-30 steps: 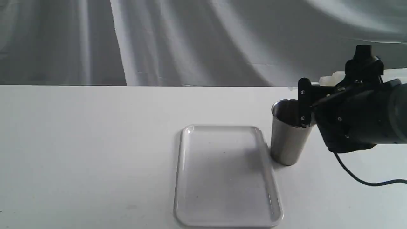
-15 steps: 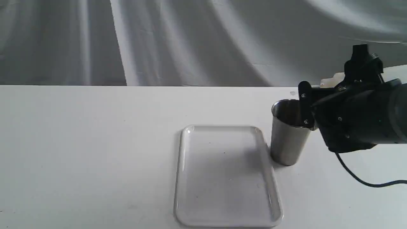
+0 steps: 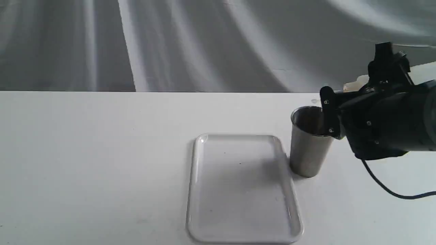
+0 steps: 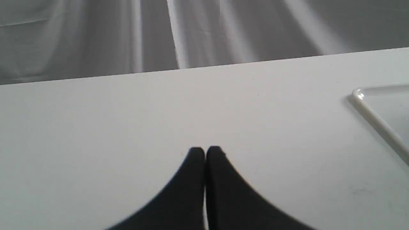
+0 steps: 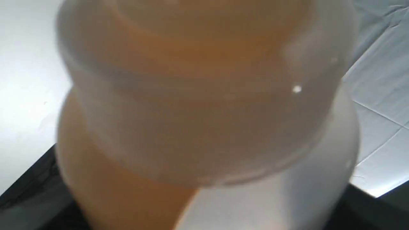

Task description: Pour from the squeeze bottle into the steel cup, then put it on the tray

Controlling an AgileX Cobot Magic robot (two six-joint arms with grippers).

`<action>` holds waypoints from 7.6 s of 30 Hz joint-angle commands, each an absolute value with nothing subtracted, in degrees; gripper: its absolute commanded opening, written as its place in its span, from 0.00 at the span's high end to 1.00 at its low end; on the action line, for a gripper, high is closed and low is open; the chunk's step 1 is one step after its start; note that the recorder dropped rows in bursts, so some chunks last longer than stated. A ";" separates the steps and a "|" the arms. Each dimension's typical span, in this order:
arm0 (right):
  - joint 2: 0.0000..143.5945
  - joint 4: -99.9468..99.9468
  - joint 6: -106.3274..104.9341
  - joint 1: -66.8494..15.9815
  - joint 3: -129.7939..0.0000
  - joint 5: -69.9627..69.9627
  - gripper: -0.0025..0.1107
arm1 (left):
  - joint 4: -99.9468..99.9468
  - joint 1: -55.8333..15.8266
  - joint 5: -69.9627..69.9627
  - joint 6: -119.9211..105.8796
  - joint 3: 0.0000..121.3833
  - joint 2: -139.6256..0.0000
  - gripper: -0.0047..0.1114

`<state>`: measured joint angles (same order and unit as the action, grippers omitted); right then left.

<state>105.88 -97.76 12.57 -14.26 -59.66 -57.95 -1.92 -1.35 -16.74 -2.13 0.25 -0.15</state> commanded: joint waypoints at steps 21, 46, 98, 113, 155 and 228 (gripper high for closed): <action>104.93 -99.95 6.13 -14.28 -60.09 -59.05 0.67 | -1.88 -1.26 -16.30 -2.04 0.00 0.00 0.96; 104.93 -99.95 15.07 -14.28 -60.09 -57.39 0.67 | -1.88 -1.26 -16.30 -2.01 0.00 0.00 0.96; 73.66 -99.95 99.82 -15.43 -49.41 -44.97 0.67 | -1.88 -1.26 -16.30 -1.92 0.00 0.00 0.96; 67.52 -98.69 101.92 -15.43 -49.41 -40.06 0.67 | -1.88 -1.26 -16.30 -1.92 0.00 0.00 0.96; 100.59 -30.34 25.46 -15.42 -56.05 24.56 0.67 | -1.88 -1.26 -16.30 -1.97 0.00 0.00 0.96; 109.69 -15.63 6.02 -18.93 -51.81 27.59 0.67 | -1.88 -1.26 -16.30 -1.97 0.00 0.00 0.96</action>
<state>110.16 -16.69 6.45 -18.74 -51.75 26.25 -1.92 -1.35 -16.74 -2.13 0.25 -0.15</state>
